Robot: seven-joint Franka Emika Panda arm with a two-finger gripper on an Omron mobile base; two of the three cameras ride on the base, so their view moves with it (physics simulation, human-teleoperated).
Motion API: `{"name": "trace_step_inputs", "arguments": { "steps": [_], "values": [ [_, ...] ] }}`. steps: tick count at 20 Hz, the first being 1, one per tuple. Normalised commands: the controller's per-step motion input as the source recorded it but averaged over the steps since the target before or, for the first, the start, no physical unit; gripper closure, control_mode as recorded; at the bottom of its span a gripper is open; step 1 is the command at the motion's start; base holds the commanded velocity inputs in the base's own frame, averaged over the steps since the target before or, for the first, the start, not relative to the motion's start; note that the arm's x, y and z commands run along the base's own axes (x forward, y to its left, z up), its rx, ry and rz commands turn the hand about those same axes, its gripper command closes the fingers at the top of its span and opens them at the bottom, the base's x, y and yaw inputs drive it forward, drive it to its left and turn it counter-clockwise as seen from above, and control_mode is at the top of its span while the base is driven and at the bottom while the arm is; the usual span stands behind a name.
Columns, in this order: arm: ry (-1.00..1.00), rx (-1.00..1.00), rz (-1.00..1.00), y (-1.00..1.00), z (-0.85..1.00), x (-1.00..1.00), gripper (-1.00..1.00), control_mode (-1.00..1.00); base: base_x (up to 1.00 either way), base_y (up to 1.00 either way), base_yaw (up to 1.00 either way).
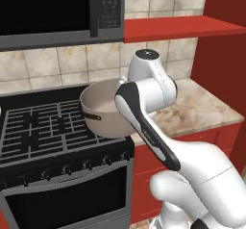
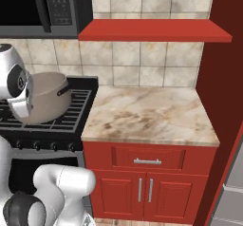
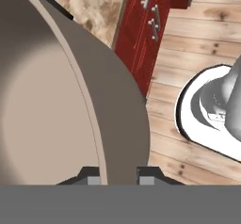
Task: Move the pot and pan from the stove into the sink.
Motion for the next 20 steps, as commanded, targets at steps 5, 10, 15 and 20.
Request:
{"name": "trace_step_inputs", "arguments": {
  "steps": [5,10,15,20],
  "values": [
    [-0.19,0.00,0.09,-0.33,0.02,-0.96,1.00,-1.00,0.00,0.00,0.00],
    [-0.11,0.01,0.03,-0.03,0.00,-0.21,1.00,-1.00,0.00,0.00,0.00],
    [0.00,0.00,0.00,0.00,0.00,-0.02,1.00,-1.00,0.00,0.00,0.00],
    [0.00,0.00,0.00,-0.08,-0.10,-0.25,1.00,1.00,-0.57,-0.22,0.02]
  ]
}}
